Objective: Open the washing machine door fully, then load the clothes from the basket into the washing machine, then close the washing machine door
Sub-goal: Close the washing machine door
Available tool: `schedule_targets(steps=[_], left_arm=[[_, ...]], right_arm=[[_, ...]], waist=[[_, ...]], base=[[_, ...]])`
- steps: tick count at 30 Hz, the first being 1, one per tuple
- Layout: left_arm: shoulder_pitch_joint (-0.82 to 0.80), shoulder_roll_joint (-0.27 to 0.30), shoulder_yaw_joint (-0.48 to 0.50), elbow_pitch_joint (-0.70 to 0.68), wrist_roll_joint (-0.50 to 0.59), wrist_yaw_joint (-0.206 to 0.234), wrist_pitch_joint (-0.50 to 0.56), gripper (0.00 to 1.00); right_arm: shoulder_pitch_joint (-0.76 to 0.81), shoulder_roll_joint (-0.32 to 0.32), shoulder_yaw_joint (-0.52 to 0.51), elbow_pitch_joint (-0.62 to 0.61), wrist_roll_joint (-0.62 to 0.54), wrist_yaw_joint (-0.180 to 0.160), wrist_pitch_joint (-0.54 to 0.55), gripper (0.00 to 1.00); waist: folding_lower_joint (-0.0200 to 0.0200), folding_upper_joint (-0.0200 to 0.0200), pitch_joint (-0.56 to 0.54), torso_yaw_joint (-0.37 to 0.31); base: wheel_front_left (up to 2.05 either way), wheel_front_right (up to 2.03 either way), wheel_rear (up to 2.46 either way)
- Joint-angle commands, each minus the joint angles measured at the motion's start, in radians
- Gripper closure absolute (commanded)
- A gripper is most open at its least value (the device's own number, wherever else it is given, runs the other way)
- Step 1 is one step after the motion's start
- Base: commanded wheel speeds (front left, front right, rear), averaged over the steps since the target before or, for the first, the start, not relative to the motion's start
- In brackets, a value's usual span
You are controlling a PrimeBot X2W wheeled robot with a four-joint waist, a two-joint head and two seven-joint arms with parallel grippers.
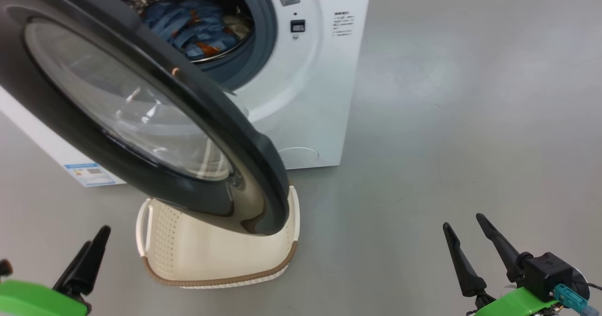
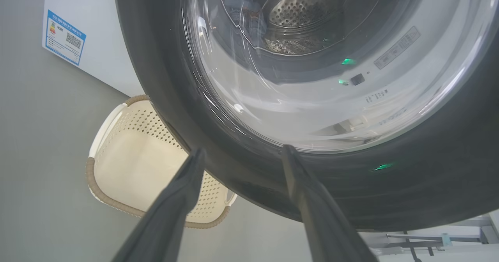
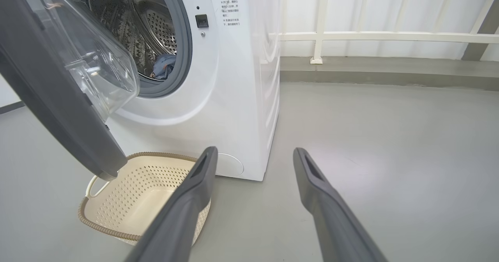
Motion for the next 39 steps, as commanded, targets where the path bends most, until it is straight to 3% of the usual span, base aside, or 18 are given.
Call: schedule_targets(steps=[1, 9, 17, 27, 39], left_arm=[[-0.010, 0.044, 0.031, -0.009, 0.025, -0.003, -0.031, 0.00], [0.011, 0.079, -0.064, 0.066, 0.082, -0.003, -0.276, 0.00], [-0.012, 0.088, -0.122, 0.155, 0.208, -0.003, -0.339, 0.00], [0.015, -0.052, 0.045, 0.133, 0.517, -0.003, -0.340, 0.00], [0.071, -0.177, 0.193, 0.057, 0.814, -0.003, -0.340, 0.00]], right_arm=[[-0.010, -0.012, 0.019, -0.021, 0.002, 0.002, -0.005, 0.00], [-0.012, -0.013, 0.012, -0.026, 0.002, 0.002, -0.005, 0.00], [-0.012, -0.015, -0.002, -0.028, 0.002, 0.002, -0.005, 0.00], [0.000, -0.017, -0.025, -0.031, 0.004, 0.002, -0.005, 0.00], [0.007, -0.018, -0.031, -0.028, 0.011, 0.002, -0.005, 0.00]], waist=[[0.0000, -0.0001, 0.002, -0.016], [0.0000, -0.0001, 0.006, -0.071], [0.0000, -0.0001, 0.004, -0.112], [0.0000, -0.0001, -0.010, -0.133], [0.0000, -0.0001, -0.027, -0.132]], base=[[0.00, 0.00, 0.00], [0.00, 0.00, 0.00], [0.00, 0.00, 0.00], [0.00, 0.00, 0.00], [0.00, 0.00, 0.00]])
